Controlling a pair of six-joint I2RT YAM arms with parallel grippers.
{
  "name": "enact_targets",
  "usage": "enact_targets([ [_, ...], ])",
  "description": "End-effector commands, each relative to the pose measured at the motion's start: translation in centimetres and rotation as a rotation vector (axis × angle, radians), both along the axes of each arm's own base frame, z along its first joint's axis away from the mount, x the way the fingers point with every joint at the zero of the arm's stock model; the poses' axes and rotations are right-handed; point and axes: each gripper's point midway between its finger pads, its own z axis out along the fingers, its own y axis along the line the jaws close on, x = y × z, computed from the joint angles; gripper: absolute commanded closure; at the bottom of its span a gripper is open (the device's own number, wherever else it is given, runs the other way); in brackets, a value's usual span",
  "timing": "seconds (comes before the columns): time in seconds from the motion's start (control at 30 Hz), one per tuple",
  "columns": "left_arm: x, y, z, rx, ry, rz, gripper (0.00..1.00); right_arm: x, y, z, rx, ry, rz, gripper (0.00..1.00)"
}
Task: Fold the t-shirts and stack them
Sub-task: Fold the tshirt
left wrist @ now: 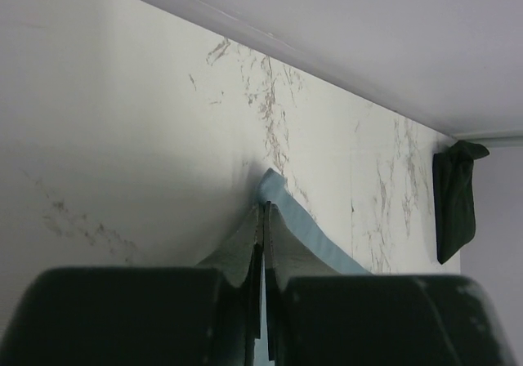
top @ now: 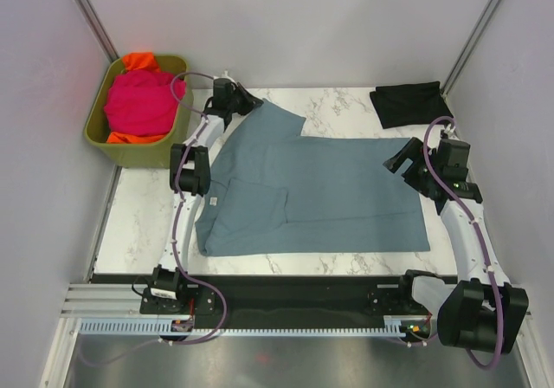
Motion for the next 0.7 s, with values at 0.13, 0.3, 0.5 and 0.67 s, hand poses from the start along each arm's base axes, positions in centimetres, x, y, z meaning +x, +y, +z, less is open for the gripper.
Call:
enact_targets([
  [0.13,-0.3,-2.3,3.0,-0.124,-0.077,-0.102,0.98,0.8,0.0,0.6,-0.014,-0.036,0.016,0.02],
  [0.3,-0.9,-2.0,7.0,-0.125,-0.117,-0.118,0.98,1.5,-0.2,0.9,-0.005,-0.060,-0.005,0.02],
  [0.5,-3.3,-2.2,13.2,-0.119,-0.172,-0.174,0.98,5.1,-1.9,0.4,-0.040,-0.037,-0.067,0.02],
  [0.67,-6.1,-1.9,17.7,-0.091,-0.219,-0.213,0.98,10.0,-4.9,0.0,-0.088,-0.008,-0.146,0.05],
])
